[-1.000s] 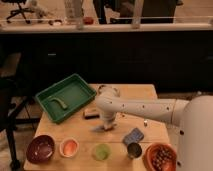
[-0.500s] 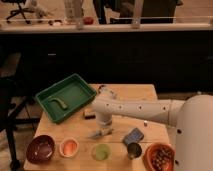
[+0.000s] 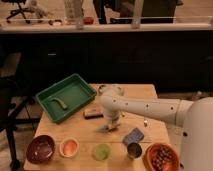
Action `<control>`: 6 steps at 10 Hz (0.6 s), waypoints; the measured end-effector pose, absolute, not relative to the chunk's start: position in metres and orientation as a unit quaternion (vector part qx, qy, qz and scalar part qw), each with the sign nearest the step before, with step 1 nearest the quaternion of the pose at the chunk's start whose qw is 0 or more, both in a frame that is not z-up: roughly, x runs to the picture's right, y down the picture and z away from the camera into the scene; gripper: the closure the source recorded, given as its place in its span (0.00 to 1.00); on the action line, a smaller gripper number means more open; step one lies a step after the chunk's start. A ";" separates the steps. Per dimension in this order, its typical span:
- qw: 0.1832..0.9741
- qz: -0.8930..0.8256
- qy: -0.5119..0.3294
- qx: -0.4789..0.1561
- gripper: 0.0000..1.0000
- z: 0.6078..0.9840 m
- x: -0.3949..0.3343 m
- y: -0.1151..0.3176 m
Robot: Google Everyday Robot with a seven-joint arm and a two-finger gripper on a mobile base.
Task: Wipe table surface with towel
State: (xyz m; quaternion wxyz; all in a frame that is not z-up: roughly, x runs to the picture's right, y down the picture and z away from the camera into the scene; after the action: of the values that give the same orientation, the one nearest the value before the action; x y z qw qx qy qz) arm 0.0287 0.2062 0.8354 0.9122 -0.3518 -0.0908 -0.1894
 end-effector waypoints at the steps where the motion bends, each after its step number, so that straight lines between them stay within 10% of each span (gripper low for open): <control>1: 0.914 -0.187 -0.085 -0.350 1.00 0.841 0.029 0.200; 6: 0.905 -0.215 -0.124 -0.344 1.00 0.840 -0.023 0.198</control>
State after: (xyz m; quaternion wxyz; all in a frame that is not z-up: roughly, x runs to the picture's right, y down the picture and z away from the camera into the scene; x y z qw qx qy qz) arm -0.0234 0.1977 0.8398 0.9052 -0.3445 -0.1242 -0.2155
